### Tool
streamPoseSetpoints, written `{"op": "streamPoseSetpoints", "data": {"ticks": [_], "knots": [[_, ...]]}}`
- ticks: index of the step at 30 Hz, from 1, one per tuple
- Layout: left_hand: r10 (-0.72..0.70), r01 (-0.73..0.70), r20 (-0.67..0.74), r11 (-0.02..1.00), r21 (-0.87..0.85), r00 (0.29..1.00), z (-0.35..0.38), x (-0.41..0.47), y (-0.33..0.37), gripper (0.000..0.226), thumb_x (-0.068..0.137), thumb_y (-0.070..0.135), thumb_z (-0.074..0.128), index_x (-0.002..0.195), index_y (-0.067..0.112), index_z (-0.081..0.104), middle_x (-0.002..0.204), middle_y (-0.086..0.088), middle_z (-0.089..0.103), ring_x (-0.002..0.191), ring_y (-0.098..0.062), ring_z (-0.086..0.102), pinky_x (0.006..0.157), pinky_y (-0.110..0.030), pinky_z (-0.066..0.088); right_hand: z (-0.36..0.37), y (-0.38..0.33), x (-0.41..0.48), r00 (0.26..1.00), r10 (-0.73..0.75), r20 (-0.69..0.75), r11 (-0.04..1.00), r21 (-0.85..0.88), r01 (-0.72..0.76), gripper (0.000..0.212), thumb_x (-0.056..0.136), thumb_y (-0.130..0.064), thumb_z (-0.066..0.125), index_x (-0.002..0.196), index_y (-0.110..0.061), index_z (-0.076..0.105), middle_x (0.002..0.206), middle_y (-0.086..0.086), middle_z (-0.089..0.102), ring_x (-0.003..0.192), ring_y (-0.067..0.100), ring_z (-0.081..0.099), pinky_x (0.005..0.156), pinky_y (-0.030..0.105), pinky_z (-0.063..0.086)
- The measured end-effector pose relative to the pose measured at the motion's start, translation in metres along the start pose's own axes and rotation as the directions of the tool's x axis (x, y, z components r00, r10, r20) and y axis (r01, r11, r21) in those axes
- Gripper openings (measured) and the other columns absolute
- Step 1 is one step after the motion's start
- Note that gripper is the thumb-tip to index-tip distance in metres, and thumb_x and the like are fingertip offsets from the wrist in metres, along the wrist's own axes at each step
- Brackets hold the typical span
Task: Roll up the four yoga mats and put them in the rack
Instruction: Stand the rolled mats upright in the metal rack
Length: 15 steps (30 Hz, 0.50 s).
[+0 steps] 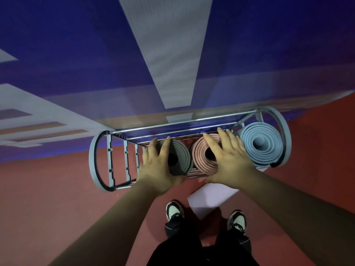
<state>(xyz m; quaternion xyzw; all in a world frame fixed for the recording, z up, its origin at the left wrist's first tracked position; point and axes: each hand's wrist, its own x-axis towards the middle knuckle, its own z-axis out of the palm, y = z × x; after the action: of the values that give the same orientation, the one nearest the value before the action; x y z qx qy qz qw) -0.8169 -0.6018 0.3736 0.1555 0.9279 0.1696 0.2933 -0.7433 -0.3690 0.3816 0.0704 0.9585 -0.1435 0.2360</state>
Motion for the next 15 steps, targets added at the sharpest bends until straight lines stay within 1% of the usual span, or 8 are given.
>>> {"op": "streamPoseSetpoints", "data": {"ticks": [3,5,7,10,12,15], "knots": [[-0.002,0.003,-0.014,0.997,0.080,1.000,-0.003,0.000,0.004,0.127,0.064,0.070,0.078,0.157,0.043,-0.004,0.164,0.004,-0.011,0.153,-0.030,-0.004,0.120,-0.058,0.022,-0.002,0.002,-0.002,0.999,-0.016,-0.031,0.999,-0.029,0.015,0.139,0.058,-0.075,0.079,0.156,-0.045,-0.015,0.168,0.006,-0.010,0.155,0.032,-0.011,0.124,0.050,-0.008],[-0.017,0.019,-0.020,0.996,0.085,1.000,-0.002,-0.001,0.008,0.124,0.067,0.069,0.076,0.158,0.043,-0.004,0.165,0.006,-0.012,0.154,-0.030,-0.006,0.121,-0.057,0.017,-0.004,0.003,-0.004,0.999,-0.012,-0.045,0.999,-0.032,0.011,0.138,0.058,-0.077,0.078,0.156,-0.044,-0.012,0.168,0.005,-0.008,0.155,0.033,-0.009,0.125,0.054,-0.004],[-0.030,0.032,-0.028,0.996,0.083,0.999,0.000,-0.002,0.012,0.121,0.069,0.071,0.074,0.158,0.044,-0.004,0.166,0.006,-0.013,0.154,-0.031,-0.009,0.122,-0.056,0.011,-0.005,0.004,-0.004,0.999,-0.010,-0.041,1.000,-0.022,0.009,0.136,0.059,-0.076,0.078,0.157,-0.044,-0.011,0.168,0.004,-0.009,0.155,0.033,-0.010,0.124,0.055,-0.003],[-0.020,0.025,-0.056,0.996,0.084,0.998,0.002,-0.004,0.016,0.116,0.072,0.074,0.069,0.159,0.043,-0.001,0.168,0.003,-0.010,0.154,-0.031,-0.014,0.124,-0.054,0.002,-0.008,0.007,-0.006,0.999,-0.015,-0.046,1.000,-0.006,0.014,0.135,0.060,-0.073,0.079,0.157,-0.043,-0.010,0.169,0.003,-0.008,0.155,0.034,-0.009,0.124,0.056,-0.003],[-0.005,0.012,-0.073,0.995,0.100,0.997,0.002,-0.004,0.018,0.113,0.073,0.075,0.067,0.159,0.042,0.001,0.169,0.001,-0.008,0.154,-0.032,-0.014,0.125,-0.054,0.000,-0.010,0.010,-0.006,0.999,-0.010,-0.043,1.000,0.004,0.010,0.134,0.062,-0.073,0.079,0.157,-0.044,-0.011,0.168,0.002,-0.010,0.155,0.033,-0.011,0.124,0.056,-0.003],[0.042,-0.032,-0.092,0.993,0.111,0.995,0.006,-0.008,0.023,0.110,0.073,0.070,0.067,0.159,0.041,0.007,0.169,-0.002,-0.002,0.155,-0.031,-0.011,0.125,-0.055,0.002,-0.015,0.016,-0.009,0.999,-0.010,-0.034,1.000,0.019,0.010,0.132,0.064,-0.074,0.077,0.156,-0.044,-0.012,0.168,0.001,-0.013,0.155,0.031,-0.012,0.124,0.055,-0.003]]}}
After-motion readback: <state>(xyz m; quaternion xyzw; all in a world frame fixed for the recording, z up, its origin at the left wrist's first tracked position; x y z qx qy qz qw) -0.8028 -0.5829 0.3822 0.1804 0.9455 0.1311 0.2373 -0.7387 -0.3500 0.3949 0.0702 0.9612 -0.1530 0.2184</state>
